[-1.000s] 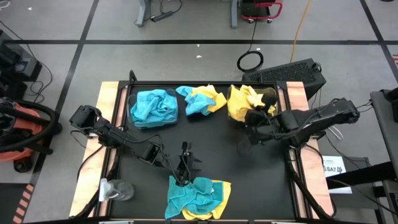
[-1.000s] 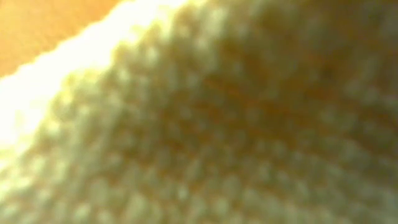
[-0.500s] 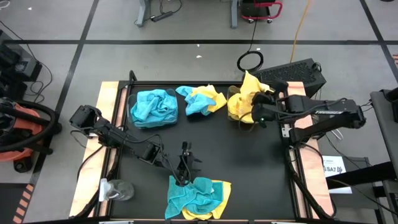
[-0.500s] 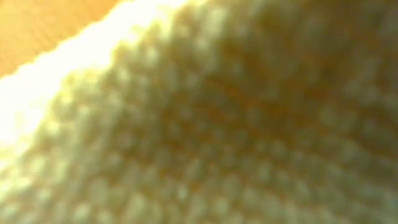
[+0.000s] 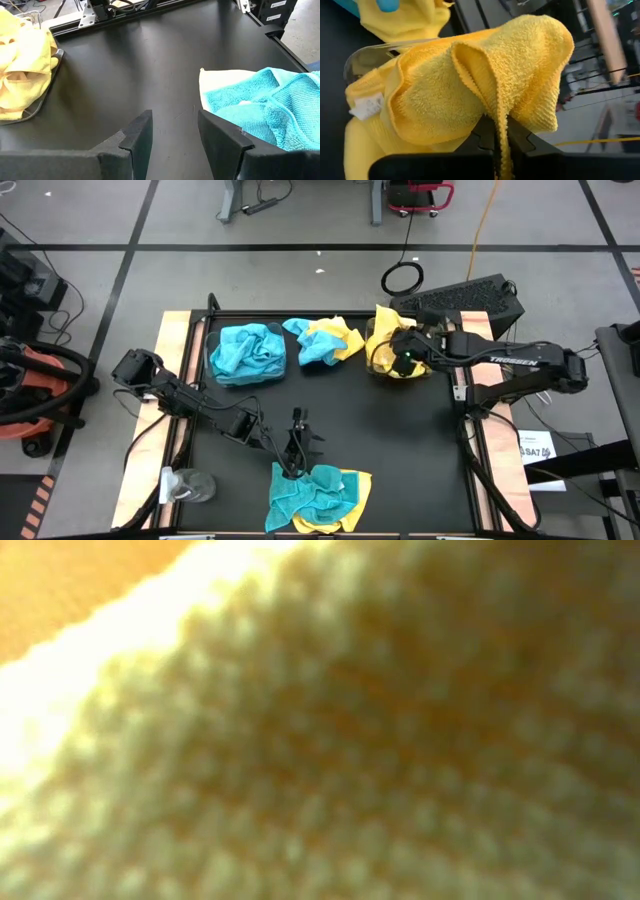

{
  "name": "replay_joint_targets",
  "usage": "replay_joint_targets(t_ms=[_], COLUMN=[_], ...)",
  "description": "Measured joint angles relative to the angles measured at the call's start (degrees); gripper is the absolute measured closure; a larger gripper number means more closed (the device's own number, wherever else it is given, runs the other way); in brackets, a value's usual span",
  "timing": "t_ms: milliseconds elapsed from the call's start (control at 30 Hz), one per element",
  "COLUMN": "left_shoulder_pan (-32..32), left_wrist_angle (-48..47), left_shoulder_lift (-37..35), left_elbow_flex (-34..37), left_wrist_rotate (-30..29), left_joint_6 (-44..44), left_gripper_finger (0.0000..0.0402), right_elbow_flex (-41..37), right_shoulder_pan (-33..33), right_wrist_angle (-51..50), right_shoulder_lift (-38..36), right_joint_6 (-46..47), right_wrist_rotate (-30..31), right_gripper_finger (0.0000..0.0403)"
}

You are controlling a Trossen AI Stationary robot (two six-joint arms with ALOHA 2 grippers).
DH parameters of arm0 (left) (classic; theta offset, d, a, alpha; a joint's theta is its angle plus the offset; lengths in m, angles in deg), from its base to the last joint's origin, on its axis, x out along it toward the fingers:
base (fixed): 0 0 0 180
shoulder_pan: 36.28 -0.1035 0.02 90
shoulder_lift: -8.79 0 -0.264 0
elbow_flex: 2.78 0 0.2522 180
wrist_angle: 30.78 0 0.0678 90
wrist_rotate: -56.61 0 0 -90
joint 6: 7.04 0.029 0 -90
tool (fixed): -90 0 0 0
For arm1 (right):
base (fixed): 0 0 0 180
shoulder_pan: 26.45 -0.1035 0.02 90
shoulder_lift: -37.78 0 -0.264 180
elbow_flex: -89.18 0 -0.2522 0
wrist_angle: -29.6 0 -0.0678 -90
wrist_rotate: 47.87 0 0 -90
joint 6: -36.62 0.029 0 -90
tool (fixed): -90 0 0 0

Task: Sort microfiber towel by color & place in baskets
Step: Put the yellow microfiber cloth into the right transparent bin

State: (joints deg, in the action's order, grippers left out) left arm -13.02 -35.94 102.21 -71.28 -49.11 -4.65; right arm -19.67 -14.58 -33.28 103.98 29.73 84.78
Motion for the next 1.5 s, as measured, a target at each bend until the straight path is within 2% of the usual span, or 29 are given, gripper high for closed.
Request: replay_joint_targets(t_ms=[333, 700, 933, 1067, 1500], left_shoulder_pan=[0.0, 0.0, 0.0, 0.0, 0.0], left_wrist_angle=[-0.01, -0.02, -0.04, -0.06, -0.07], left_shoulder_lift=[0.0, 0.0, 0.0, 0.0, 0.0], left_elbow_flex=[0.0, -0.02, -0.02, -0.02, -0.07], left_wrist_rotate=[0.0, 0.0, 0.0, 0.0, 0.0], left_joint_6=[0.0, -0.02, -0.02, -0.02, 0.52], left_gripper_finger=[0.0237, 0.0237, 0.0237, 0.0237, 0.0237], right_elbow_flex=[-8.01, -9.08, -9.08, -9.05, -9.01], right_shoulder_pan=[7.28, 11.22, 12.74, 13.76, 14.43], right_wrist_angle=[16.84, 21.8, 23.48, 24.47, 24.48], right_shoulder_lift=[1.79, 11.46, 18.16, 20.73, 21.26], right_joint_6=[-4.28, -4.34, -4.73, -4.82, -3.73], right_wrist_rotate=[-14.35, -24.77, -27.07, -31.94, -34.07], right_gripper_finger=[0.0402, 0.0402, 0.0402, 0.0403, 0.0358])
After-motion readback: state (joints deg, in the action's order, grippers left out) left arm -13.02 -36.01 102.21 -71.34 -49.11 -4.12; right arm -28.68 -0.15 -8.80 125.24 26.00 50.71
